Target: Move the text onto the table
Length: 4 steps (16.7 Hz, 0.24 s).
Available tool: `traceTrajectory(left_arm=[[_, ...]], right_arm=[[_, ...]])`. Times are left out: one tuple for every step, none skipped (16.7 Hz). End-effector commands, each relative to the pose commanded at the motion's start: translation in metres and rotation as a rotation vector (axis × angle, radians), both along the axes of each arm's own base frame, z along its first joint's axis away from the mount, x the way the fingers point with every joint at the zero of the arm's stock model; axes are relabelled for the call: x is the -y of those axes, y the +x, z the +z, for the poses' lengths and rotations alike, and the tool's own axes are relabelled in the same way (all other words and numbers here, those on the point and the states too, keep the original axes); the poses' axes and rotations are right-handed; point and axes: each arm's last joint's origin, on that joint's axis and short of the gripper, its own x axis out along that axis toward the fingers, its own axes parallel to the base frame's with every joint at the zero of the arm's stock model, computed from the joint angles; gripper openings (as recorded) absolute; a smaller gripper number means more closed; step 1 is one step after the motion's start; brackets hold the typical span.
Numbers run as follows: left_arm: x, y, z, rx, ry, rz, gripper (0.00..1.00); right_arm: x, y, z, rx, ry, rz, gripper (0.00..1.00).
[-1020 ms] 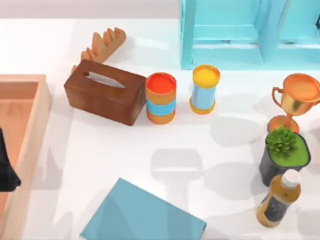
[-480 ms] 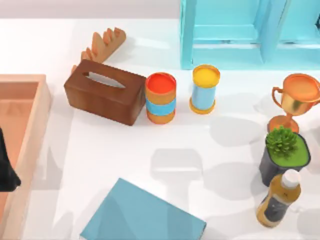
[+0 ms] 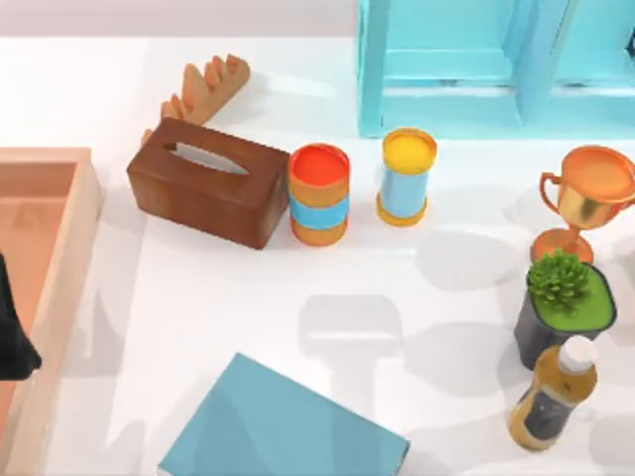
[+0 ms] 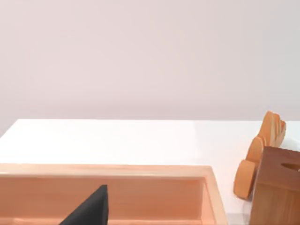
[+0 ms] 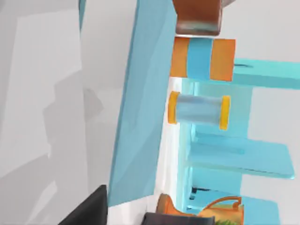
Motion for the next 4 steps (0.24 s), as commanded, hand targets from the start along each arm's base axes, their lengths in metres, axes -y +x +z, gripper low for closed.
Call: traceTrajectory(left_arm=[[0.0,0.0,0.0,0.0,0.0,0.0,1.0],[0.0,0.0,0.0,0.0,0.0,0.0,1.0],[0.0,0.0,0.0,0.0,0.0,0.0,1.0],[0.0,0.0,0.0,0.0,0.0,0.0,1.0]], right_arm=[[-0.001,0.001,0.0029,-0.004,0.007,-0.012,1.0],[-0.0017,0.0018,0.0047,-0.007,0.01,-0.019,1.0],[-0.0018,0.002,0.005,-0.007,0.01,-0.02,1.0],[-0.0018,0.002,0.005,-0.007,0.01,-0.02,1.0]])
